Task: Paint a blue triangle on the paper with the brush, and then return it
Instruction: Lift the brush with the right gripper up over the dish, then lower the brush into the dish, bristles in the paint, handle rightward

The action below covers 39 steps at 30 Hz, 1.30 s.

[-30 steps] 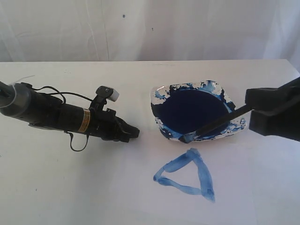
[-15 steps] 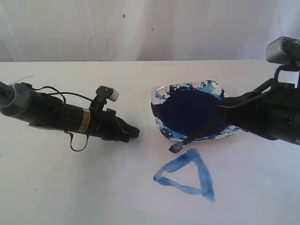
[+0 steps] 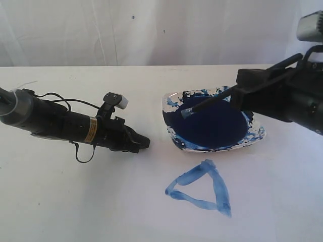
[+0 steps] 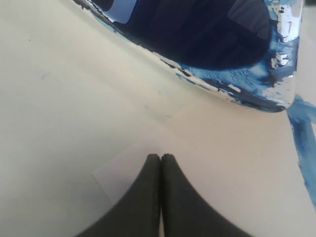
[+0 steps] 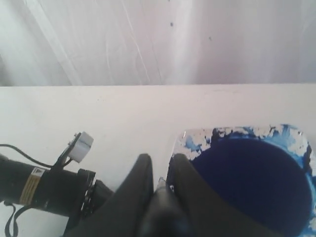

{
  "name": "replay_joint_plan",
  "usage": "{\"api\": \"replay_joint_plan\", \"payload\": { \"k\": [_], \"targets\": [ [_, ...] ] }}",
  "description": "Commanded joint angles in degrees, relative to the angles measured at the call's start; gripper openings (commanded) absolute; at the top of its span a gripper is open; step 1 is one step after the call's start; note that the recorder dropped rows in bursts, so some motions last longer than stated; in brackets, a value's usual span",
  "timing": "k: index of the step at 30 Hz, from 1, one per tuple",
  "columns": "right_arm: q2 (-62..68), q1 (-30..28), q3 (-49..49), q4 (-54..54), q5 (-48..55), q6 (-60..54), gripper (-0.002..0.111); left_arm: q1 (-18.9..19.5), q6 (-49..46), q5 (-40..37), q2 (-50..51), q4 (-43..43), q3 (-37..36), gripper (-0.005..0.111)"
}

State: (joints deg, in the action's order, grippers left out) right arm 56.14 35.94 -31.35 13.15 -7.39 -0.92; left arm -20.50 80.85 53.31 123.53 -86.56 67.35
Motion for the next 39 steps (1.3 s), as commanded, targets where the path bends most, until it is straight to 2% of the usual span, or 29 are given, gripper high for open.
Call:
{"api": "replay_joint_plan", "payload": {
  "k": [1,4,11,17,31,37,39],
  "targets": [
    [0.08,-2.27,0.09,0.25,-6.44,-3.7,0.0,-0.2,-0.07,-2.45,-0.12,-0.85,0.05,0.0],
    [0.08,-4.67,0.09,1.3,-9.36,-4.08,0.0,-0.2,-0.07,-2.45,-0.12,-0.85,0.05,0.0],
    [0.78,-12.5,0.09,13.19,-9.76,-6.51,0.0,-0.2,-0.07,-2.45,-0.12,-0.85,0.05,0.0],
    [6.16,-16.69,0.09,18.03,-10.9,-5.05,0.0,-0.2,-0.07,-2.45,-0.12,-0.85,0.05,0.0],
    [20.88,-17.15,0.09,17.64,-21.93,21.21,0.0,-0.2,-0.07,-2.45,-0.12,-0.85,0.05,0.0],
    [25.14,-17.15,0.09,11.03,-23.1,33.42,0.0,-0.2,-0.07,-2.45,-0.12,-0.85,0.05,0.0],
    [27.52,-17.15,0.09,6.36,-24.14,40.92,0.0,-0.2,-0.07,-2.45,-0.12,-0.85,0.05,0.0]
  ]
}}
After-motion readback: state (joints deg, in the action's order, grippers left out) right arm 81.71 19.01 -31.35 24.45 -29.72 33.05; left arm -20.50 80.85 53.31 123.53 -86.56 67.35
